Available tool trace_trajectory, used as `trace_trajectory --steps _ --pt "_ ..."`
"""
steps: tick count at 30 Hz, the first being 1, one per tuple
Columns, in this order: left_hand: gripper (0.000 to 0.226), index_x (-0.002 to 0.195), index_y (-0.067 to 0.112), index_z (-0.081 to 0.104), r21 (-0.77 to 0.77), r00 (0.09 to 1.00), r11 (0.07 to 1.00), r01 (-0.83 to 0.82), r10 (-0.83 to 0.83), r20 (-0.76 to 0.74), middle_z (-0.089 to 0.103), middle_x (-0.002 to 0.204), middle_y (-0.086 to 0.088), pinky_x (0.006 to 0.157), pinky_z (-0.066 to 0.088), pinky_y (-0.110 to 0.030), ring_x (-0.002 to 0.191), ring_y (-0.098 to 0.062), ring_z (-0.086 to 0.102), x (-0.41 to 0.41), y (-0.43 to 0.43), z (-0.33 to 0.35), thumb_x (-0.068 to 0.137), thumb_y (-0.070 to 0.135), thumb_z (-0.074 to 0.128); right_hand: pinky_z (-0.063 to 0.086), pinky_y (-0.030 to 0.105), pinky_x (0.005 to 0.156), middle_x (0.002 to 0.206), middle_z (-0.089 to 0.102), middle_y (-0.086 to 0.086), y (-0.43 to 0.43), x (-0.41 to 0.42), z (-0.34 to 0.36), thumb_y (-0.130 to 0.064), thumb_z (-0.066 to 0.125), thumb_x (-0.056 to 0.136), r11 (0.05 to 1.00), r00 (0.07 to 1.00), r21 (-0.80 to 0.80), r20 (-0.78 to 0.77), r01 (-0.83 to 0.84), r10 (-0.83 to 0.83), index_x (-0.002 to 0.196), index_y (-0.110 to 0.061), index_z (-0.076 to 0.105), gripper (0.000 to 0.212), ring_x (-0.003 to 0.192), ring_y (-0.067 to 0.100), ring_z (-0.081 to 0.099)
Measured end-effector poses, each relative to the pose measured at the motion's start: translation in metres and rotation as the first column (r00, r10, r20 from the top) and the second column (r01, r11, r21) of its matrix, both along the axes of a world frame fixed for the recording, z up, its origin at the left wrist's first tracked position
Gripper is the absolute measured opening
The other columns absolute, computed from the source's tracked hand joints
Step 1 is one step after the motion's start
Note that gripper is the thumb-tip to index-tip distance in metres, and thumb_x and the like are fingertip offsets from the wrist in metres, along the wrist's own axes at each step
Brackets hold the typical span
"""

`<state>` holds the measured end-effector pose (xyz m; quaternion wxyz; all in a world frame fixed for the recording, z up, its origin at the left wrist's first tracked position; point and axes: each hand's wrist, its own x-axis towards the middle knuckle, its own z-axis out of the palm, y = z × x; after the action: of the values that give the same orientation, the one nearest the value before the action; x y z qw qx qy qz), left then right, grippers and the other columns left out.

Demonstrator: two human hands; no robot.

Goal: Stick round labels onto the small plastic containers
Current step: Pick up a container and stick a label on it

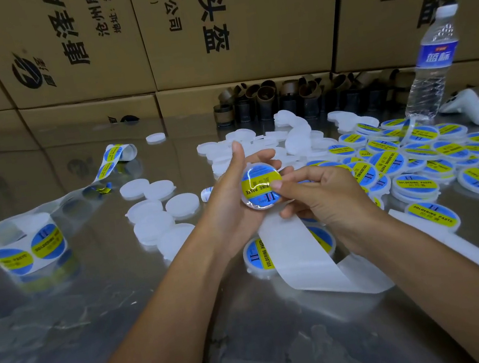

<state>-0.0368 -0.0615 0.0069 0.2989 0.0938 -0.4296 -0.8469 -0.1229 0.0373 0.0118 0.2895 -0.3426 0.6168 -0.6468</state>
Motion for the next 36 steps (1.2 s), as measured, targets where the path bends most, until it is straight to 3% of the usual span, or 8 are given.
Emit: trace_trajectory --steps 4,9,22,25,28,32,36 --pt "0.029 0.092 0.006 0.063 -0.101 0.999 0.994 -0.032 0.031 -0.011 0.065 0.083 -0.005 0.082 0.055 -0.034 0.088 -0.023 0.068 0.0022 0.0032 -0.0017 0.074 0.029 0.057 0.053 0.021 0.053 0.061 0.07 0.006 0.0003 0.0002 0.0002 -0.02 0.076 0.075 1.0 1.0 -0.01 0.025 -0.007 0.007 0.06 -0.02 0.07 0.016 0.05 0.014 0.065" --pt "0.026 0.098 0.007 0.062 -0.144 0.999 0.99 -0.004 -0.002 -0.041 0.065 0.082 -0.004 0.075 0.058 -0.028 0.08 -0.018 0.07 0.0039 0.0046 -0.0016 0.072 0.01 0.059 0.051 0.017 0.048 0.06 0.07 0.004 0.0 0.0005 0.0003 -0.019 0.076 0.076 1.0 1.0 -0.008 0.026 0.001 -0.001 0.057 -0.021 0.07 0.02 0.05 0.014 0.066" --pt "0.022 0.088 0.01 0.071 -0.138 0.999 0.99 -0.01 0.005 -0.035 0.067 0.083 -0.005 0.075 0.059 -0.03 0.08 -0.02 0.069 0.0041 0.0035 -0.0033 0.071 0.002 0.059 0.046 0.015 0.045 0.06 0.07 0.004 -0.0023 -0.0018 -0.0029 -0.017 0.076 0.076 0.999 0.999 -0.021 0.025 0.03 -0.029 0.068 -0.016 0.068 0.011 0.049 0.014 0.065" --pt "0.022 0.092 0.01 0.069 -0.159 1.0 0.987 -0.016 0.013 -0.023 0.062 0.088 -0.007 0.079 0.056 -0.03 0.086 -0.02 0.065 0.0038 0.0041 -0.0033 0.082 -0.001 0.054 0.055 0.024 0.057 0.06 0.07 0.005 -0.004 -0.0009 -0.0057 -0.018 0.075 0.076 0.998 0.998 -0.03 -0.025 0.049 -0.05 0.067 -0.016 0.067 0.013 0.051 0.016 0.066" --pt "0.022 0.096 0.011 0.069 -0.186 1.0 0.982 -0.01 0.005 -0.025 0.061 0.088 -0.006 0.08 0.055 -0.028 0.088 -0.02 0.063 0.0033 0.005 -0.0034 0.085 0.002 0.052 0.054 0.034 0.071 0.057 0.069 0.008 -0.005 0.0013 -0.0081 -0.023 0.075 0.075 0.995 0.994 -0.052 -0.066 0.089 -0.092 0.067 -0.012 0.065 0.017 0.051 0.017 0.066" --pt "0.025 0.099 0.012 0.069 -0.229 1.0 0.973 0.009 -0.015 -0.022 0.064 0.082 -0.002 0.074 0.056 -0.026 0.081 -0.016 0.064 0.003 0.0051 -0.0039 0.078 0.01 0.056 0.05 0.025 0.061 0.052 0.066 0.005 -0.005 0.0026 -0.0088 -0.026 0.074 0.077 0.989 0.976 -0.068 -0.166 0.131 -0.141 0.069 -0.01 0.059 0.023 0.048 0.014 0.064" --pt "0.025 0.103 0.012 0.068 -0.256 1.0 0.967 -0.004 0.002 -0.009 0.063 0.084 -0.003 0.073 0.055 -0.023 0.077 -0.012 0.065 0.0028 0.0059 -0.0042 0.089 0.004 0.049 0.042 0.015 0.048 0.046 0.06 -0.002 -0.004 0.0039 -0.0093 -0.025 0.07 0.081 0.984 0.934 -0.094 -0.315 0.149 -0.171 0.069 -0.013 0.053 0.025 0.046 0.011 0.064"
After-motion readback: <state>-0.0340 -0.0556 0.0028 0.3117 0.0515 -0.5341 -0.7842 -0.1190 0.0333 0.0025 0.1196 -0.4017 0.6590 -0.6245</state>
